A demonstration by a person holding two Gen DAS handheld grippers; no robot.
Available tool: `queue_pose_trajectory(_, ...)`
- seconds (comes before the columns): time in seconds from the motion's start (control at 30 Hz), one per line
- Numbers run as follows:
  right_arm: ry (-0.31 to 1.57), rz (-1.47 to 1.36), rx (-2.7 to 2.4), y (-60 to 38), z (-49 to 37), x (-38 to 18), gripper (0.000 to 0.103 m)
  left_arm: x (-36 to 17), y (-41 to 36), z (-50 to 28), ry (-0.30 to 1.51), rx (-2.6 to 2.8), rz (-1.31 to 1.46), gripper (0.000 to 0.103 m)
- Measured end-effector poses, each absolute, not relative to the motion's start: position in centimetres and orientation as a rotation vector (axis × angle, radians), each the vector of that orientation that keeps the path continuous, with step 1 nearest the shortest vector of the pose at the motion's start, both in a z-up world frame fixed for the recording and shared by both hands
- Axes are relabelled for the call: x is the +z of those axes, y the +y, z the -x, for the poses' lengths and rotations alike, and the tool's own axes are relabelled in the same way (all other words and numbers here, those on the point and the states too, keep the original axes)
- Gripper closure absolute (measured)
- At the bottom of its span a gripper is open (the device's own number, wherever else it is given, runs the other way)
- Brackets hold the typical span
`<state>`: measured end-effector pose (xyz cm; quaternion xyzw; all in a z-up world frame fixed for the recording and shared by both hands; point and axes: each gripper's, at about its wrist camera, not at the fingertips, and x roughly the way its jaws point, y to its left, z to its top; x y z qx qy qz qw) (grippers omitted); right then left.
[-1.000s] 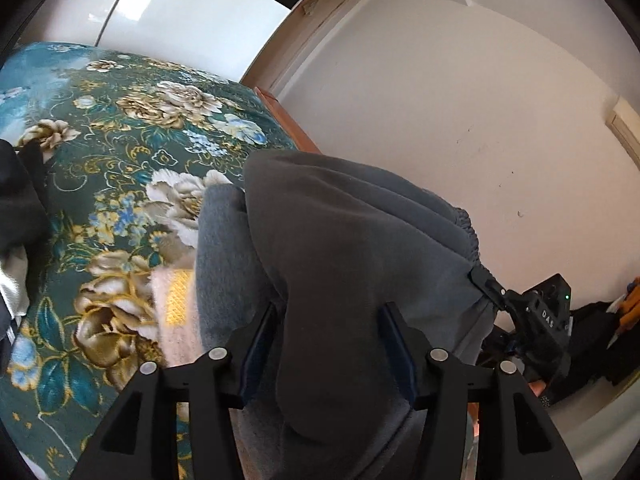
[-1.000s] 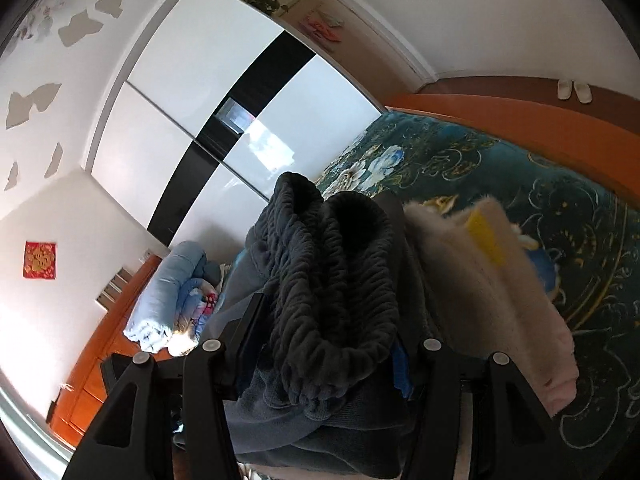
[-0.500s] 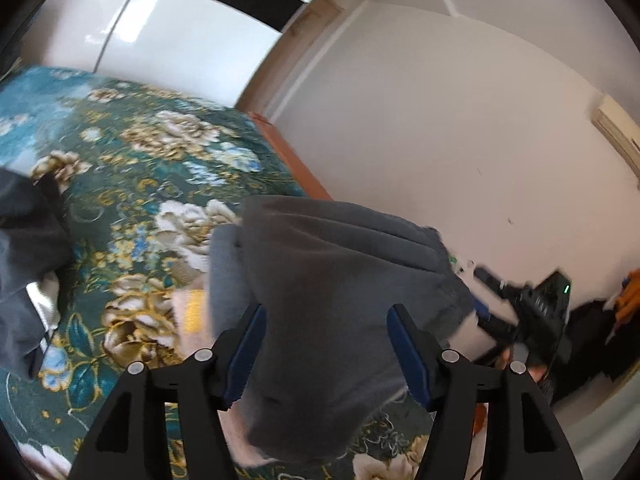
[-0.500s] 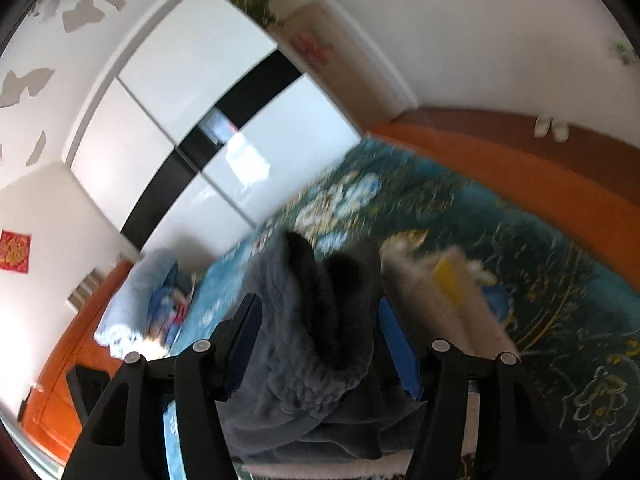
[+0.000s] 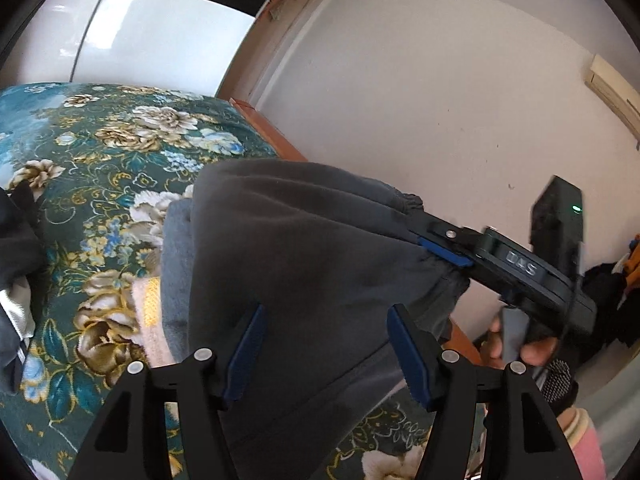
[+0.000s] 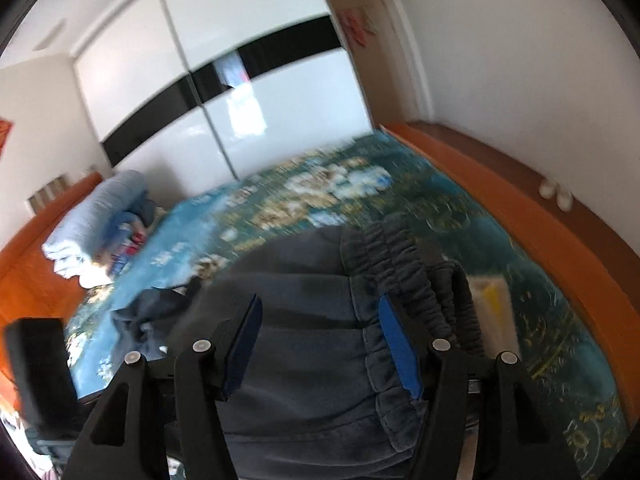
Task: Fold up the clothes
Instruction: 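Carry the folded sweatpants with both grippers onto the stack of folded clothes, then open both grippers and pull them back from the clothes stack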
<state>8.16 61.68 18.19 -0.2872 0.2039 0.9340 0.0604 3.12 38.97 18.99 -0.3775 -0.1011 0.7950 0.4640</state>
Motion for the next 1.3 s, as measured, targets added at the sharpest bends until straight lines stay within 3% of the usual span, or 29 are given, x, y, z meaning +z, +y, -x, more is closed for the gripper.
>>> queue_pose_trajectory(0.3, 0.774, 0.730, 2.902, 61.6, -11.2, 20.4, 0.041, 19.8, 39.0, -5.7, -0.198, 2.026, 0.937, 0.033)
queue_pose_trajectory(0.53, 0.548, 0.754, 3.002, 59.8, -17.3, 21.9, 0.040, 20.3, 39.1, -9.5, -0.176, 2.129, 0.922, 0.019)
queue_pose_trajectory(0.6, 0.492, 0.795, 3.013, 59.7, -18.7, 20.9, 0.033, 20.2, 39.3, -11.3, -0.179, 2.158, 0.899, 0.015)
queue_pose_trajectory(0.7, 0.433, 0.864, 3.004, 59.8, -20.8, 18.8, 0.020, 19.0, 40.1, -14.2, -0.182, 2.226, 0.885, 0.000)
queue_pose_trajectory(0.87, 0.346, 0.951, 2.998, 59.9, -22.6, 16.0, 0.016, 15.7, 41.8, -18.0, -0.225, 2.341, 0.863, 0.000)
queue_pose_trajectory(0.97, 0.291, 0.910, 2.994, 60.4, -23.6, 15.2, 0.000, 14.1, 41.9, -19.0, -0.315, 2.434, 0.865, 0.000)
queue_pose_trajectory(1.3, 0.195, 0.774, 3.018, 63.7, -25.3, 13.0, 0.000, 10.4, 43.2, -19.6, -0.486, 2.708, 0.892, 0.000)
